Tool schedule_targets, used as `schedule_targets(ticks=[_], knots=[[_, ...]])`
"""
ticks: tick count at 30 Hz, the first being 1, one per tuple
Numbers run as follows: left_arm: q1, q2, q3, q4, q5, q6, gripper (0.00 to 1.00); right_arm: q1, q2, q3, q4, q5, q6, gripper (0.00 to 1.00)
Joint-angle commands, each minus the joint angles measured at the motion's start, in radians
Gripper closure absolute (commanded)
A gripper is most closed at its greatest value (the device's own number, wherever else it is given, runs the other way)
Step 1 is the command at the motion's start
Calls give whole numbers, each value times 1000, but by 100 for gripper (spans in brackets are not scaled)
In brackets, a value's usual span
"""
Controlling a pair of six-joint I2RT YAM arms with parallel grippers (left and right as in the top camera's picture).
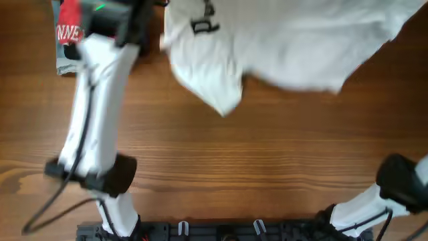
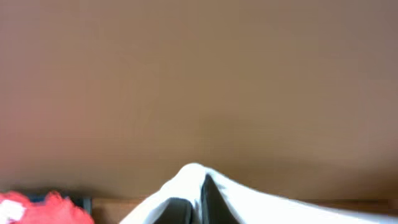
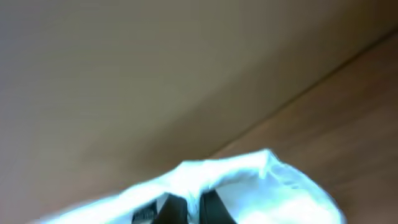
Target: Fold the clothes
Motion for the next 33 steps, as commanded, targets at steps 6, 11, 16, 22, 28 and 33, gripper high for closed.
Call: schedule_targets(ticks=[6,11,16,22,28,33], knots=[[12,-95,40,-644,40,-153,96,6,-56,-58,-384,174,-280,96],[12,72,-141,-771,163,-224,96,101,-61,-410,-353,258,-277,96],[10,198,-328,-829,284,-224,96,144,-61,-665,-347,349,-263,96],[-34,203,-419,-883,290,-212,96,148,-62,-780,-384,374,-263,96],[-143,198,-546,-883,236,-246,96,148,-210,-1012,-337,384,-257,96],[-158,158,-647,-883,158,-328,96,148,-418,-1285,-220,322,-232,96]])
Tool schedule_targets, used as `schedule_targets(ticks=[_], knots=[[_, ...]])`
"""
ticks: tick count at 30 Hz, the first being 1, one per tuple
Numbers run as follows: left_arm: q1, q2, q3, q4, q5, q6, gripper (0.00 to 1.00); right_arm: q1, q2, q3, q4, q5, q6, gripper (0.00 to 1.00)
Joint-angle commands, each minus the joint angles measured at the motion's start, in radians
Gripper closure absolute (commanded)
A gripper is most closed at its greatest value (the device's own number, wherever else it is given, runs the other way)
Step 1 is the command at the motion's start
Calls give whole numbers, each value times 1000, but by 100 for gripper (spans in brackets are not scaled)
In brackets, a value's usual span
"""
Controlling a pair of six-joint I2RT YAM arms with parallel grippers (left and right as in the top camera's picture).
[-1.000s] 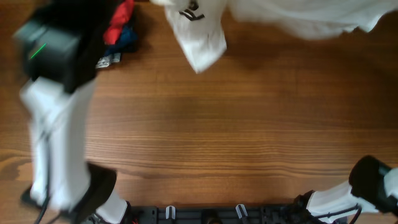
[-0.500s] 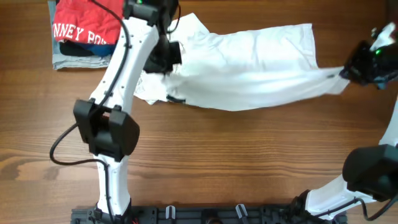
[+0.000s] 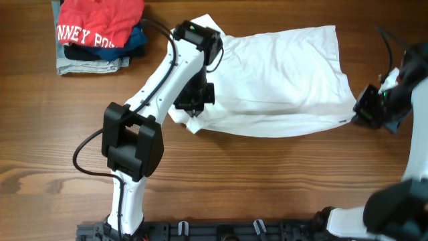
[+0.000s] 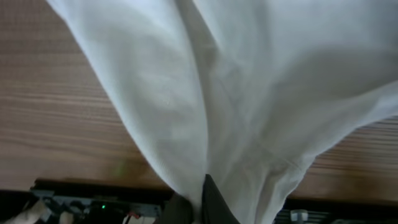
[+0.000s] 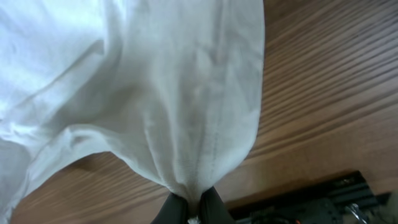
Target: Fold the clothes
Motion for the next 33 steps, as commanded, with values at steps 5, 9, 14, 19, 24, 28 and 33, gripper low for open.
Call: schedule_targets(ticks=[5,9,14,19,24,28,33], knots=[[5,-222,-200,-2,-97,-103,96,5,-289,-338,114,-38,67,87],[-11,-389,-453,101,-58,-158,96,5,-303,-414,158,-38,159,96],[-95,-529,-708,217,55,-163,77,5,-303,-423,200,-39,225,95],[-156,-528,-821,340,58,-192,70,5,-302,-424,201,-70,153,69],[-95,-534,-820,592,-45,-167,43,5,-301,-425,255,-98,94,57],[13,-534,-820,707,-46,-142,48,5,-291,-470,325,-100,95,85],[137,-526,-827,720,-24,-124,88,5,-273,-590,432,-103,132,95]])
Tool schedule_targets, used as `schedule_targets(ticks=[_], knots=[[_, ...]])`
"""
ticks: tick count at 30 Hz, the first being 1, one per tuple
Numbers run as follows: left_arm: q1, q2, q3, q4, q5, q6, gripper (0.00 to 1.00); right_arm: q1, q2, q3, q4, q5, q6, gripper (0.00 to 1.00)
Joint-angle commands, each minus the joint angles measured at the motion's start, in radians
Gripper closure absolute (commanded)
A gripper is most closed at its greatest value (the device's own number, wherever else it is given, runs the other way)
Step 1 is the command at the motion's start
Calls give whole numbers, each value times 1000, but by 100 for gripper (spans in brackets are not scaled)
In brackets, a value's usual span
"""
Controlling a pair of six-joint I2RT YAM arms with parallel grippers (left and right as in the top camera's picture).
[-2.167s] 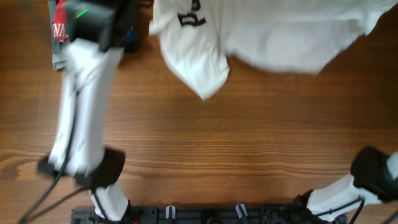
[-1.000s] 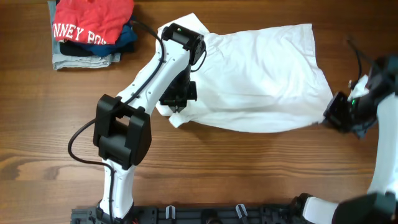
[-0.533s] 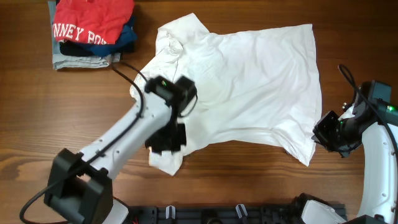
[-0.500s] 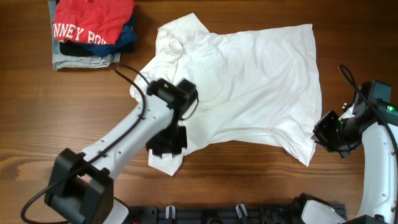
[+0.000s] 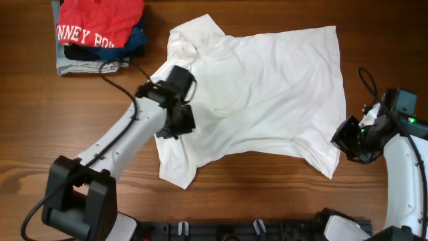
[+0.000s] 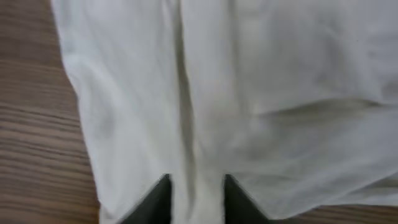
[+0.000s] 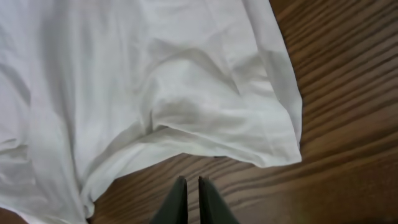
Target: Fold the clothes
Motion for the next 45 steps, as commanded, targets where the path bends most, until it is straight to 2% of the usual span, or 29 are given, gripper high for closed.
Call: schedule_targets(ticks=[1,6,12,18,22,33,38,42,45], knots=[[55,-1,-14,5,21,24,95,4,27,-77,65,-19,42,96],[43,31,-58,18,50,24,96,4,83,-150,189,-35,27,96],[46,37,-143,76,54,-10,96,4,177,-157,248,-35,42,96],[46,59,-178,127,100,-20,96,4,269,-158,290,-28,114,96],[45,93,-189,126,100,-37,96,4,313,-158,299,42,225,93],[45,116,-237,135,113,-40,96,-3,410,-157,360,71,290,96],[45,116,-237,102,126,-40,96,-110,410,-132,314,151,299,96],[45,116,-237,82,227,-38,96,-207,410,-77,272,197,270,96],[29,116,-237,44,239,-39,96,-251,410,-29,218,245,262,96]])
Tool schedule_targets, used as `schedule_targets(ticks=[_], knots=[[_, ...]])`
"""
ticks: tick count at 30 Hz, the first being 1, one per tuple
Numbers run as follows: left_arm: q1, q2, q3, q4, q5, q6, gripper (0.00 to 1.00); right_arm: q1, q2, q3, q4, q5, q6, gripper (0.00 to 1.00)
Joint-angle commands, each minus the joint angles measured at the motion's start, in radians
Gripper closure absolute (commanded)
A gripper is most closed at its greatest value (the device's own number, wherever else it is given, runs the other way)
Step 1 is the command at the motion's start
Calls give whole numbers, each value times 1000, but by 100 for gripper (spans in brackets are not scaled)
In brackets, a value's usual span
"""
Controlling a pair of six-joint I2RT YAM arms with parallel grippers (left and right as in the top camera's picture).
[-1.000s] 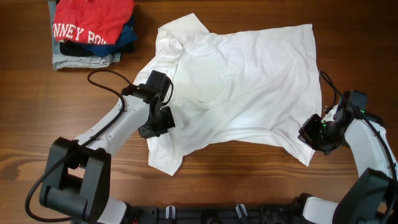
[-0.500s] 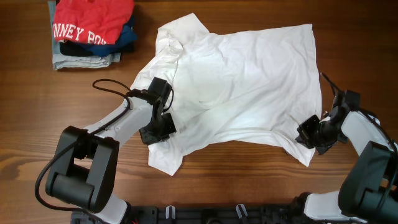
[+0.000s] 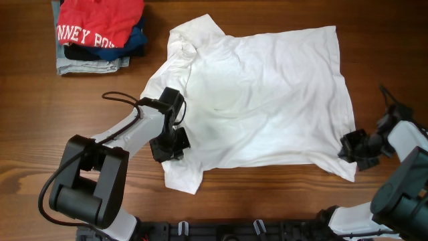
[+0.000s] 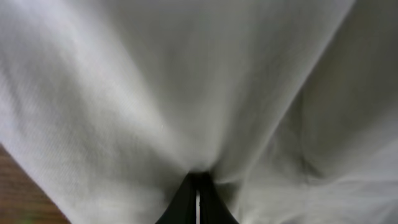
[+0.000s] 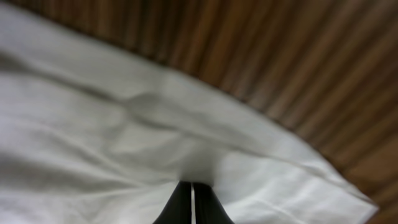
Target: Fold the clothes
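Observation:
A white t-shirt point(image 3: 267, 87) lies spread flat on the wooden table point(image 3: 281, 201), collar toward the far left. My left gripper point(image 3: 168, 148) sits low on its near-left sleeve area. In the left wrist view that gripper point(image 4: 196, 186) is shut, with white fabric point(image 4: 186, 81) bunched at its tips. My right gripper point(image 3: 351, 146) is at the shirt's near-right corner. The right wrist view shows it point(image 5: 192, 190) shut on a pinch of the cloth point(image 5: 124, 149), with bare wood point(image 5: 280, 74) beyond the hem.
A stack of folded clothes with a red shirt point(image 3: 100, 23) on top lies at the far left corner. A black rail point(image 3: 221, 231) runs along the near edge. The left arm's cable point(image 3: 120, 97) loops over the wood.
My left gripper was open over the shirt's left side; now it is lower down and shut on fabric. My right gripper has moved from just off the hem onto the near-right corner and pinches it.
First both grippers held the shirt lifted at the far edge. Then it was down on the table, still pinched at both sides. After that it lay spread with the left gripper open and the right off the hem. Now both pinch its near corners.

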Motion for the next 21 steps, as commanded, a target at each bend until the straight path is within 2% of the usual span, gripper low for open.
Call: schedule_targets(ticks=[1,4,10,13,17,21], knots=[[-28,18,-17,-31,50,-12,96,-47,19,53,-44,147,-16,96],[-85,18,-17,-45,90,-13,96,-74,19,84,-106,203,29,96],[-240,14,-17,-41,92,-137,96,-138,-8,107,-153,167,21,96],[-254,-29,-15,-54,8,-182,96,-138,-92,107,-159,138,6,96],[-252,-160,-14,-43,-87,-188,96,-126,-247,107,-133,-71,-178,96],[-252,-201,-14,37,-198,-188,96,-76,-267,102,-132,-77,-182,95]])
